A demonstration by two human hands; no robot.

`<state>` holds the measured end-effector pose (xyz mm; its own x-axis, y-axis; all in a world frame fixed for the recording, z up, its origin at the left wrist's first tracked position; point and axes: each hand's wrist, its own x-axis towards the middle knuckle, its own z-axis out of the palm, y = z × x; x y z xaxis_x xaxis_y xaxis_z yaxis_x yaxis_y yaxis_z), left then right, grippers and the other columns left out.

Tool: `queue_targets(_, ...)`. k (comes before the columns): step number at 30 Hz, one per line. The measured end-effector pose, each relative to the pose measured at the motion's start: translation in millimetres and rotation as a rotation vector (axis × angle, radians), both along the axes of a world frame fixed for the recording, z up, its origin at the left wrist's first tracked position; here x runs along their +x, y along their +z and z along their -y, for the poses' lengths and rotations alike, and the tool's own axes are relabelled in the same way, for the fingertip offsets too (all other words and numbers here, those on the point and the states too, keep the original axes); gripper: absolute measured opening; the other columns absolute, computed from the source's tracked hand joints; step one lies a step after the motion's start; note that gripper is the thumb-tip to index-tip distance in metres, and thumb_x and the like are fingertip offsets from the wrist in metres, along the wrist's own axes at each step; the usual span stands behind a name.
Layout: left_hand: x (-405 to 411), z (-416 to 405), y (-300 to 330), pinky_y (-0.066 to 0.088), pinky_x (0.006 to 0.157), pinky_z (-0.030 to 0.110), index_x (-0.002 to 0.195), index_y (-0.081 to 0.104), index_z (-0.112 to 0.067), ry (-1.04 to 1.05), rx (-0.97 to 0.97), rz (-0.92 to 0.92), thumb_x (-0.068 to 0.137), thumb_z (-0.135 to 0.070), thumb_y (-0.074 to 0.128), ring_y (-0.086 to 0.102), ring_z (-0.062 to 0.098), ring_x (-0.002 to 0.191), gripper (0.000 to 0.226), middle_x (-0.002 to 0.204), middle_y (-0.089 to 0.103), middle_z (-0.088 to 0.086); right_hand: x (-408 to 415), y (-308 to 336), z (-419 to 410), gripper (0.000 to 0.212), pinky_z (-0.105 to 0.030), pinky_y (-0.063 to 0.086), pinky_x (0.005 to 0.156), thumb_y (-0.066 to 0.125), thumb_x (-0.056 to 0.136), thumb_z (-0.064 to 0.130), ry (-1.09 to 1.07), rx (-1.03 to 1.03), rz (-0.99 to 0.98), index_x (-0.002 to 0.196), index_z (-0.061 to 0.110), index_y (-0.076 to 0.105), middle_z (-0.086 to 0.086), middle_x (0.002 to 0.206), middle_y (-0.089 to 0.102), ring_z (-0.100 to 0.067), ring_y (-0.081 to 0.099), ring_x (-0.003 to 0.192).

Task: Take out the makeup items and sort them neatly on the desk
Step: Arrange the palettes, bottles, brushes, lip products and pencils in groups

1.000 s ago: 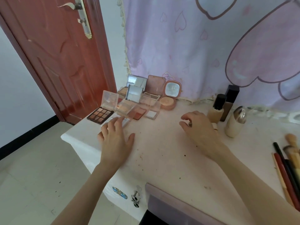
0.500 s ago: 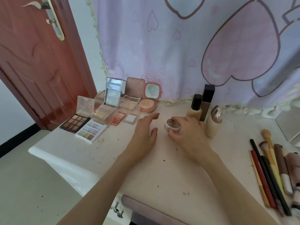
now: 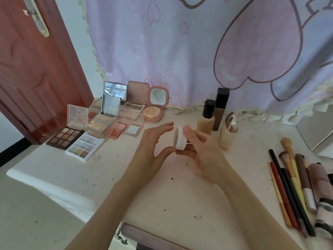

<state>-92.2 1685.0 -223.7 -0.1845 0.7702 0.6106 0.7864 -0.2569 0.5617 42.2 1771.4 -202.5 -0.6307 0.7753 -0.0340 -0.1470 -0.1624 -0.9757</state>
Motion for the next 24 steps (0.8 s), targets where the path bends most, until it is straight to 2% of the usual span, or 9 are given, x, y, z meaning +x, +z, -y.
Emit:
queue_targets(2,1,1,-1,0.033,0.097,0.012,0.130,0.038,-0.029,-0.034,0.004,-0.043,0.090,-0.032,0.056,0.036,-0.007,0.118,0.044,0.131,0.040,-0.023,-1,0,1,0.050,-0.022,0.054,0.064,0.061,0.067,0.051,0.025,0.011,0.004,0.095,0.009,0.070,-0.005,0.085,0.072,-0.018,0.070,0.076)
queue_targets(5,3,2,-3,0.032,0.102,0.017,0.136,0.032,-0.022,-0.058,-0.001,-0.104,0.091,-0.031,0.048,0.034,-0.002,0.123,0.048,0.133,0.038,-0.013,0,-1,0,0.060,-0.024,0.054,0.065,0.057,0.069,0.053,0.047,0.029,0.040,0.100,0.003,0.068,-0.011,0.087,0.070,-0.019,0.068,0.075)
queue_targets(8,6,4,-4,0.027,0.106,0.016,0.140,0.027,-0.020,-0.037,-0.007,-0.155,0.094,-0.032,0.043,0.033,0.004,0.124,0.050,0.132,0.035,-0.011,-1,0,2,0.064,-0.027,0.054,0.064,0.053,0.071,0.056,0.080,0.051,0.076,0.100,0.001,0.067,-0.014,0.087,0.067,-0.021,0.067,0.072)
queue_targets(12,14,4,-4,0.030,0.100,0.023,0.140,0.026,-0.016,0.067,-0.020,-0.229,0.096,-0.033,0.034,0.037,0.014,0.115,0.048,0.128,0.043,0.009,-4,1,4,0.052,-0.024,0.052,0.059,0.050,0.076,0.051,0.112,-0.006,0.031,0.089,0.004,0.068,-0.011,0.080,0.067,-0.018,0.063,0.068)
queue_targets(14,17,4,-3,0.030,0.097,0.025,0.139,0.030,-0.011,0.105,-0.020,-0.238,0.098,-0.038,0.028,0.037,0.017,0.111,0.050,0.125,0.045,0.013,-3,1,4,0.051,-0.025,0.053,0.062,0.050,0.077,0.050,0.112,-0.023,0.015,0.089,0.003,0.068,-0.012,0.081,0.067,-0.019,0.063,0.072)
queue_targets(18,18,4,-2,0.024,0.094,0.021,0.137,0.037,-0.003,0.127,-0.044,-0.242,0.098,-0.040,0.018,0.033,0.015,0.107,0.057,0.121,0.047,0.014,-4,0,6,0.061,-0.032,0.055,0.076,0.051,0.074,0.049,0.110,-0.057,0.025,0.105,-0.002,0.064,-0.020,0.100,0.067,-0.025,0.065,0.088)
queue_targets(22,15,1,-5,0.027,0.093,0.024,0.134,0.042,-0.007,0.154,-0.086,-0.183,0.097,-0.039,0.021,0.026,0.004,0.105,0.054,0.118,0.045,0.002,-4,3,7,0.063,-0.033,0.055,0.080,0.054,0.073,0.046,0.126,-0.089,0.017,0.112,-0.003,0.061,-0.016,0.101,0.069,-0.024,0.067,0.090)
queue_targets(24,11,-1,-4,0.028,0.094,0.025,0.132,0.047,-0.011,0.173,-0.081,-0.142,0.095,-0.039,0.019,0.026,0.004,0.106,0.054,0.117,0.044,-0.006,-5,2,8,0.060,-0.031,0.056,0.078,0.055,0.076,0.046,0.103,-0.100,0.039,0.111,-0.002,0.062,-0.016,0.101,0.070,-0.024,0.068,0.090)
